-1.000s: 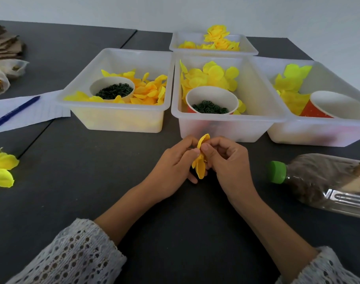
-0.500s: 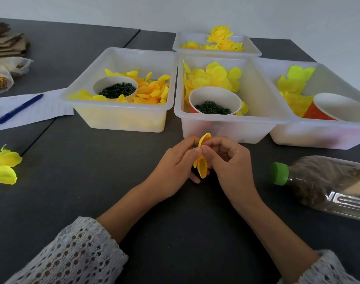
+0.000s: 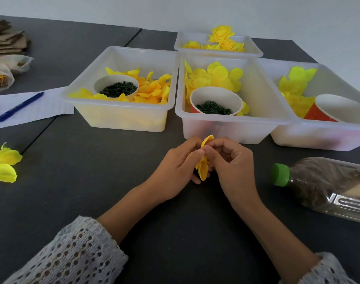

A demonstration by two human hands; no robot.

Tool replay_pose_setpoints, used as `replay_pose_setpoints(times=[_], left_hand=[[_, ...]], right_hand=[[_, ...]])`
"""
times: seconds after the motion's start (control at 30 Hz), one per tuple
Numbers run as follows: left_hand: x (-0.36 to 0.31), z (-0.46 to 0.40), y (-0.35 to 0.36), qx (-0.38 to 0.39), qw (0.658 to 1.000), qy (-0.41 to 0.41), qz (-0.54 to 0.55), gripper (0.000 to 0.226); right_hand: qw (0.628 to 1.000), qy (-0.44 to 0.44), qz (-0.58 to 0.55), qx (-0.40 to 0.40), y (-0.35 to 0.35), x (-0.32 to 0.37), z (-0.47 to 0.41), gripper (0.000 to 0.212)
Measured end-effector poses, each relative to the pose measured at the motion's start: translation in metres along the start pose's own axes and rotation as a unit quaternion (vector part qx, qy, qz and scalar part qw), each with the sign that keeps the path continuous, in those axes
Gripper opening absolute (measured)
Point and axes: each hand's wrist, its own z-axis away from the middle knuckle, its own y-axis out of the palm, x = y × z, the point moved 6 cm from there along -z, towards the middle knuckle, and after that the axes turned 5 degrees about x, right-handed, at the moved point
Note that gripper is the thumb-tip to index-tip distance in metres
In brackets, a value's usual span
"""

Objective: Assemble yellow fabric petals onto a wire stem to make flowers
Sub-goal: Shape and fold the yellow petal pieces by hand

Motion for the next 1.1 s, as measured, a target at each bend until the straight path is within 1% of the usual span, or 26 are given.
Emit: replay_pose_setpoints(times=[0.1,0.33,0.47,0.57,0.73,0.83,0.97,1.1], left_hand=[[0.0001,0.0000,0.0003,0.003,1.000,-0.001,0.004,0.023],[-0.0004,-0.0001,-0.0003,0.008,1.000,-0.002,0.008,0.027],[0.0001,-0.0002,-0.0007,0.005,1.000,-0.007,0.005,0.027],[-0.0001,-0.0001,-0.0004,0.007,1.000,-0.005,0.004,0.026],[-0.0001,0.0004,-0.0006,0.004,1.000,-0.001,-0.005,0.024],[-0.0009,0.0005,-0.0002,-0.002,0.999,0.012,-0.030,0.021],[-0.0021,0.0020,0.0012,-0.011,0.994,0.026,-0.102,0.014],[-0.0045,0.0035,0.0035,-0.023,0.989,0.033,-0.141,0.016]], right_hand=[[1.000,0.003,-0.006,0.007,0.0003,-0.0011,-0.0004,0.007],[1.000,0.006,-0.011,0.019,0.0013,-0.0012,-0.0011,0.015],[1.000,0.005,-0.015,0.021,0.0008,-0.0014,-0.0013,0.013],[0.999,0.005,-0.021,0.023,0.0005,-0.0009,-0.0007,0.007],[1.000,0.009,-0.022,0.017,0.0012,-0.0007,-0.0003,0.008],[1.000,0.008,-0.013,0.011,0.0013,-0.0015,0.0010,0.009],[1.000,-0.001,0.003,-0.003,0.0006,-0.0021,0.0041,0.008],[0.998,-0.017,0.048,-0.031,0.0004,-0.0023,0.0046,0.008]])
